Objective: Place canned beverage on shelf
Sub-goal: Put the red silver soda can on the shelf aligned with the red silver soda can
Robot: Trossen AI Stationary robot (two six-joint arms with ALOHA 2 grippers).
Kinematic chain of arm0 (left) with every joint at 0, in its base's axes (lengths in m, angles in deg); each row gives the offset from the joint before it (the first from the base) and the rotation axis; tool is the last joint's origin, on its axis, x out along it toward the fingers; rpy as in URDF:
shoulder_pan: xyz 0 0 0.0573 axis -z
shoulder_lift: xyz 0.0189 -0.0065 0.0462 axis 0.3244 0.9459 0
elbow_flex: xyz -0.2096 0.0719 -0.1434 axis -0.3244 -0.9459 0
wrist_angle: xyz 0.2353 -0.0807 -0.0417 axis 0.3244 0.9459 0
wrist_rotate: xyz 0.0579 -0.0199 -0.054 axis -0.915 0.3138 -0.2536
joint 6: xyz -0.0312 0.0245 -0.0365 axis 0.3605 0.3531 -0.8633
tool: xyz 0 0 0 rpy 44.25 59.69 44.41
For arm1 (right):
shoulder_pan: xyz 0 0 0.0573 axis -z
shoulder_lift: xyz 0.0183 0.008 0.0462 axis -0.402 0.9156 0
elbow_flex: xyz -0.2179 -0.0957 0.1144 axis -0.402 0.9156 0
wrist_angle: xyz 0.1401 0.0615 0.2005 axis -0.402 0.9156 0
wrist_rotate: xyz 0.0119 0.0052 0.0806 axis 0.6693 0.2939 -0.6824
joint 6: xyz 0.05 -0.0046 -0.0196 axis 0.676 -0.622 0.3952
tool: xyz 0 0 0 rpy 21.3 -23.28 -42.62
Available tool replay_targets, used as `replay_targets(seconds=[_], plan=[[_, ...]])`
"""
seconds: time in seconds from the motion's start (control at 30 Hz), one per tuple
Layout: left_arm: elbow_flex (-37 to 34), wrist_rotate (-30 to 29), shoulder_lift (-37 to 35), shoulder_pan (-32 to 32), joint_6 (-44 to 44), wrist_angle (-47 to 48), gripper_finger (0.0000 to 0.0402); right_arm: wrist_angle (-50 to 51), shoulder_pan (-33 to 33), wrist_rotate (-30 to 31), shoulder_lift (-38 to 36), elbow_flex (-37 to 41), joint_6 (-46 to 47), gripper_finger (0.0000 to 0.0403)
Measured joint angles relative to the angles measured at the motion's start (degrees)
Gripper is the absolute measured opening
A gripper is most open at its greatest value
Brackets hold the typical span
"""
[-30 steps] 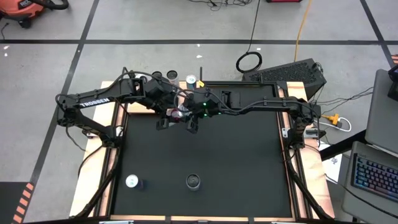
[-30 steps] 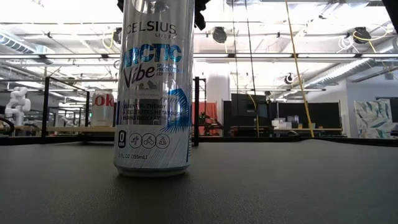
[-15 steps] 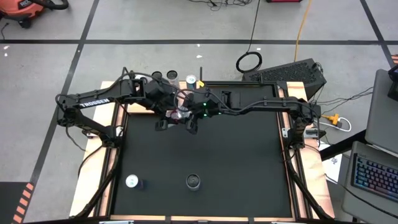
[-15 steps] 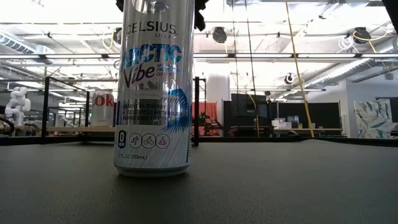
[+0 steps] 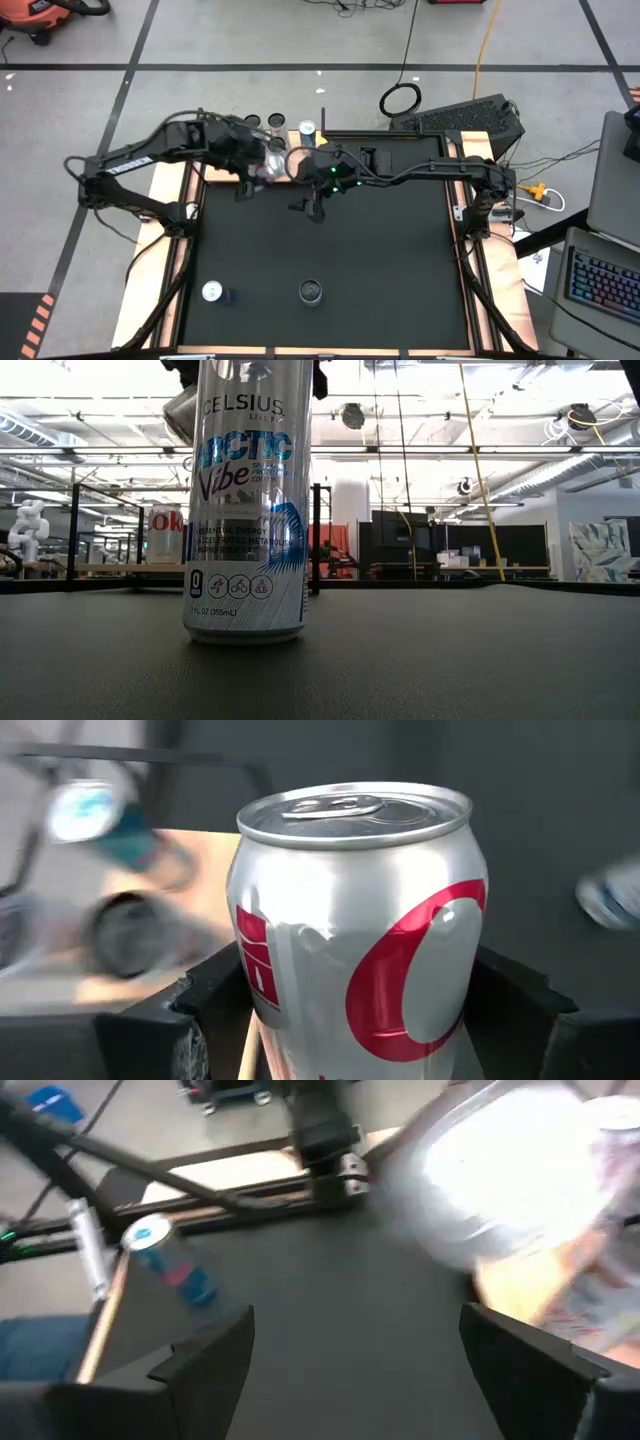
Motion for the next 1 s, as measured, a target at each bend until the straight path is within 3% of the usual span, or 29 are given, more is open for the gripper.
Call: replay_targets(seconds=[0.4,0.6,0.73,1.0], plan=[[-1.8,-7.2,-11.9,-2.2,-5.1,-1.5,0.0277,6.7,-0.1,0.2,-4.0,0.1,4.6,0.0329],[-14.4,-10.1,-20.6,-2.3,-8.6,-10.1,0.0277,7.9,0.0,0.5,-6.0,0.1,5.8,0.0329],[-22.8,-15.8,-25.6,-2.4,-11.3,-16.0,0.0279,8.1,-0.3,0.3,-6.7,0.1,5.7,0.0329],[-35.8,-20.7,-31.0,-2.5,-12.5,-26.4,0.0286,8.6,-0.3,0.5,-6.7,0.1,5.7,0.0329]])
